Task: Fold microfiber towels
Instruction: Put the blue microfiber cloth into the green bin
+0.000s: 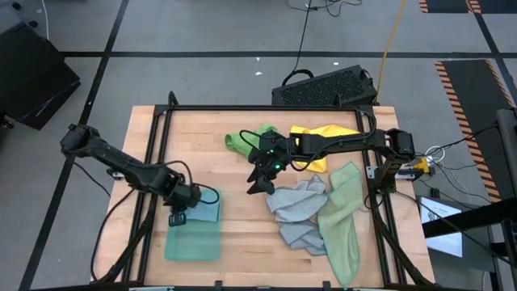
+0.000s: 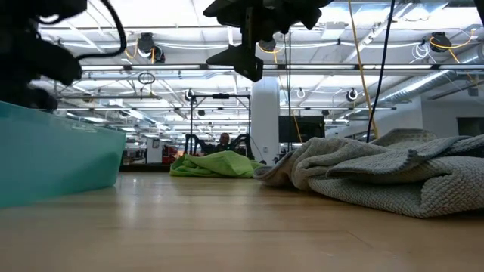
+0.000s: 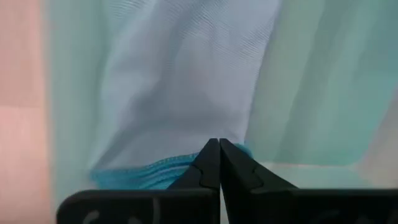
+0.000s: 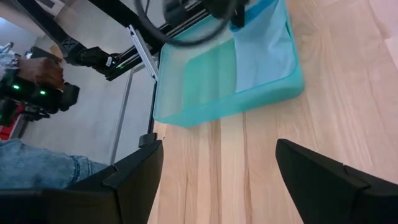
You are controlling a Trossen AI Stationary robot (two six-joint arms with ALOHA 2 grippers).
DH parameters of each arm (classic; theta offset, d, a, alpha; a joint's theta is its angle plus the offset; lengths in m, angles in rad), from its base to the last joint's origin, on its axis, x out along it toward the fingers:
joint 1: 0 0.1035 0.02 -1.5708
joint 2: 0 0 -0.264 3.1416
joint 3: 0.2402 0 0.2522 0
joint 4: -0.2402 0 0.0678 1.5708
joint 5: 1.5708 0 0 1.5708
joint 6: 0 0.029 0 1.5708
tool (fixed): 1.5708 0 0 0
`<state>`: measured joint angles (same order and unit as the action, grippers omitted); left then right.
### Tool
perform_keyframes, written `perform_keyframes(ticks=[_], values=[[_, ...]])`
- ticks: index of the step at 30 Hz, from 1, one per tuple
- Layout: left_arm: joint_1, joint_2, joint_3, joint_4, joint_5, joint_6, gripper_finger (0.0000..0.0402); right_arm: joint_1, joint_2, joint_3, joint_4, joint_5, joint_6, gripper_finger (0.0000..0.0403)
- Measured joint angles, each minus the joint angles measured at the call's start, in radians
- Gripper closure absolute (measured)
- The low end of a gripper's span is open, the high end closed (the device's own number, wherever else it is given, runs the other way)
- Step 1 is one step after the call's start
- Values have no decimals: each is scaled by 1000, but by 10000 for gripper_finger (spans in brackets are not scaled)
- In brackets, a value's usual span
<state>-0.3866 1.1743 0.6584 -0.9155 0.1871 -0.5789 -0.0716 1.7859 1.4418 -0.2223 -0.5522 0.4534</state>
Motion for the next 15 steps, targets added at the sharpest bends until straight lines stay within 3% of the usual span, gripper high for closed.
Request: perform_keyframes(ticks=[8, 15], values=[[0, 90, -99, 108, 16, 13, 400, 2, 1, 0, 0, -2, 15, 101], [30, 87, -35, 57, 66, 31, 399, 2, 1, 0, 0, -3, 14, 101]])
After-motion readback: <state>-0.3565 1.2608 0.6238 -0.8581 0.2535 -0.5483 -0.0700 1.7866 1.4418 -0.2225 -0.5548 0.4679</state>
